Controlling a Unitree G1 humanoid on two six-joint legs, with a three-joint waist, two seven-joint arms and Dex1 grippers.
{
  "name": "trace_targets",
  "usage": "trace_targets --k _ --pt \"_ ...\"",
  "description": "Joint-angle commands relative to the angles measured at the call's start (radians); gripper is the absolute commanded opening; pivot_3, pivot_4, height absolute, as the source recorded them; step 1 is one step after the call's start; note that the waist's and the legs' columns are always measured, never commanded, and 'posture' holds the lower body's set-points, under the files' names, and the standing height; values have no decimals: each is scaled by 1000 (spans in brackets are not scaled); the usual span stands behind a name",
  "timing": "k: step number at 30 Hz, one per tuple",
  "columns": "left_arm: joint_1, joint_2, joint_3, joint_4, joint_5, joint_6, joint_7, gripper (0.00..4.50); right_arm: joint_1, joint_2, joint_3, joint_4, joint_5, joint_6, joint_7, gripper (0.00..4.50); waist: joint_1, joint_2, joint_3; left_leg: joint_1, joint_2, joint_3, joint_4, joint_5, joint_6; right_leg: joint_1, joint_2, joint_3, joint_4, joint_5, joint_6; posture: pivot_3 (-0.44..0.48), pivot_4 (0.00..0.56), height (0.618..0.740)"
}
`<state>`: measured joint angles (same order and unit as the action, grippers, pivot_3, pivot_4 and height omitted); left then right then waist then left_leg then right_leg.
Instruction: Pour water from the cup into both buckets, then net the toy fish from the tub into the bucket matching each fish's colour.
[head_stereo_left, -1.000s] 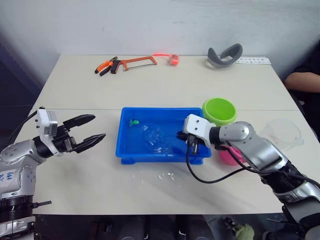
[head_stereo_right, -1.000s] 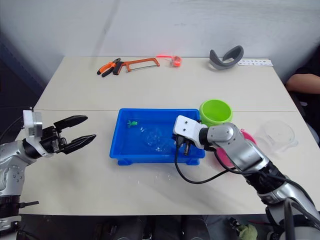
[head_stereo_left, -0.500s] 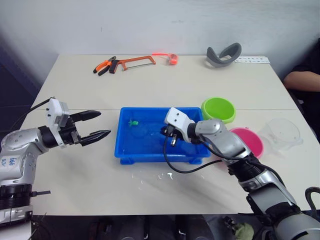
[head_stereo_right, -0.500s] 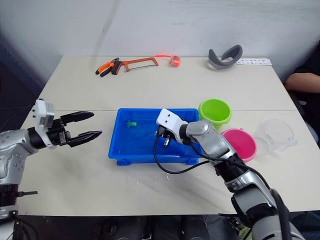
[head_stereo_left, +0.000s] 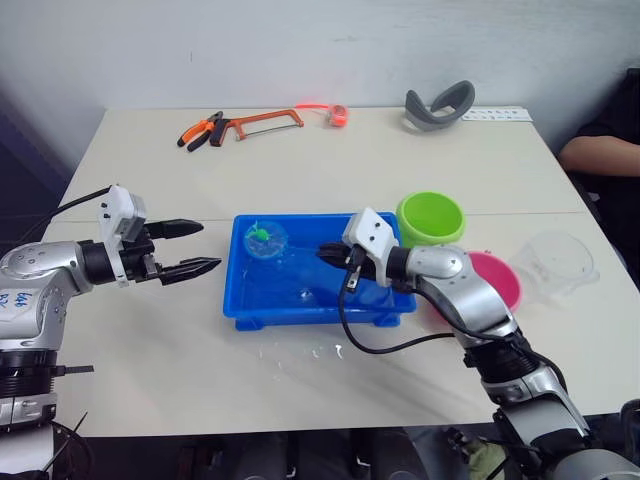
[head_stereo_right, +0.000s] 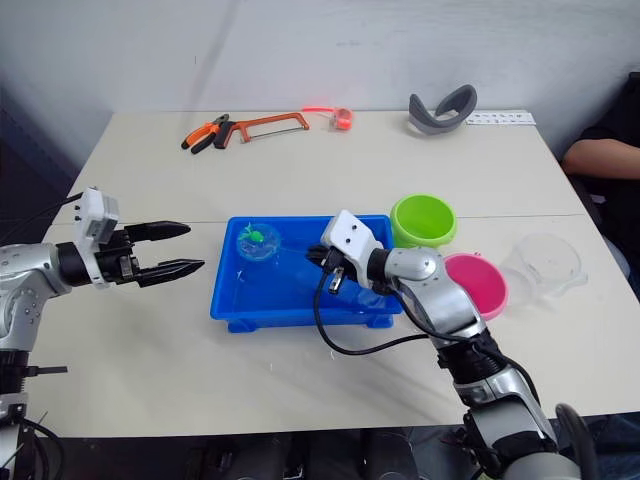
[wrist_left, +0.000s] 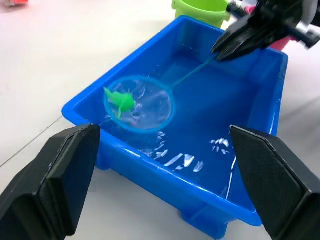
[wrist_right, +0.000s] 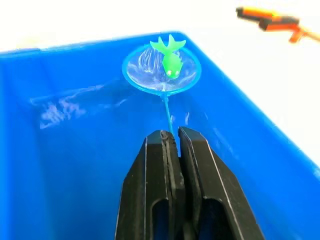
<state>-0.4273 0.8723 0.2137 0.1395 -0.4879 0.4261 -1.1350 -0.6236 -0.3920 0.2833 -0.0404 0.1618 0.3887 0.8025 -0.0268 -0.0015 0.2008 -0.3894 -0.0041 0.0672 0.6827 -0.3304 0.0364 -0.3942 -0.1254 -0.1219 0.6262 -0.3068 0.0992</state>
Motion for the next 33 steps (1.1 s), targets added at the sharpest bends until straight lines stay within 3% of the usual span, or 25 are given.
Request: trace_targets --k 1,11,18,25,33 --pt "-42 -9 5 10 -15 -23 -25 4479 64 -59 -80 -143 52 -37 44 0 0 0 0 0 0 0 0 0 0 0 0 0 0 0 0 0 150 740" --pt "-105 -137 -18 -42 -73 46 10 4479 231 -286 -306 -401 176 20 111 0 29 -1 0 0 -1 1 1 1 1 1 -1 1 0 0 0 0 150 740" --pt "-155 -250 -42 -90 -109 71 43 4479 362 -411 -547 -493 256 67 96 0 39 -1 0 0 -1 1 1 2 2 2 -1 2 0 0 0 0 150 740" --pt "-195 -333 -72 -90 -113 54 54 4479 441 -488 -707 -344 216 -60 126 0 48 -2 0 2 -1 3 1 2 2 2 0 2 0 0 1 0 150 740" --pt "-215 -387 -102 -58 -100 18 45 4479 455 -546 -693 -33 -31 -496 70 0 50 -2 0 2 -2 4 1 3 2 2 0 1 0 1 2 0 150 740"
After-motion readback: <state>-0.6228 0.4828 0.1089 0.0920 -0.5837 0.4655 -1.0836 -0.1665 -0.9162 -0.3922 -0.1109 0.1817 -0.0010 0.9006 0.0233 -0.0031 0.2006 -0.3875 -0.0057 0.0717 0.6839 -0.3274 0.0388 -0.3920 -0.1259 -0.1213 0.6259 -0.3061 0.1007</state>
